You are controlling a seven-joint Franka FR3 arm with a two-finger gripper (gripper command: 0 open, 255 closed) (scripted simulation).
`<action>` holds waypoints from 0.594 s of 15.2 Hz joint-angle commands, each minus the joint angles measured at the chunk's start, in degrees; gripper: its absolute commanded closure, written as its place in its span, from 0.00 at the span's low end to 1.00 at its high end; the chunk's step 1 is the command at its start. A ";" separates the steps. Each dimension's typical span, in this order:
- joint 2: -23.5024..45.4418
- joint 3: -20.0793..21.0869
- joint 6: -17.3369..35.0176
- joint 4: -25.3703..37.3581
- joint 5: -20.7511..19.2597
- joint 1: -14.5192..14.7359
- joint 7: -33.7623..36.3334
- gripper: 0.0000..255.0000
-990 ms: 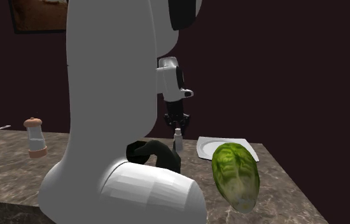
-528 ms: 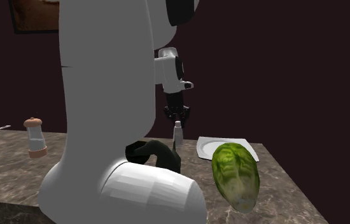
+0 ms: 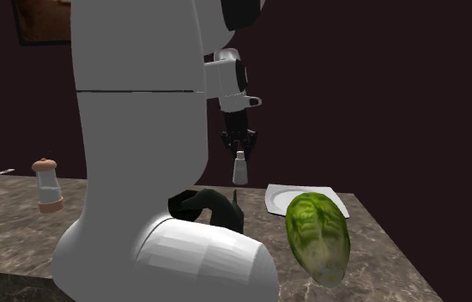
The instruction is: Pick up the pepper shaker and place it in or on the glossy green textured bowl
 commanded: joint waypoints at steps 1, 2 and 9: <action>-0.53 0.03 -1.46 0.94 0.24 0.03 -0.24 1.00; -0.69 0.03 -2.20 1.52 0.33 0.04 -0.38 1.00; -1.52 0.05 -7.40 5.97 0.85 0.07 -1.22 1.00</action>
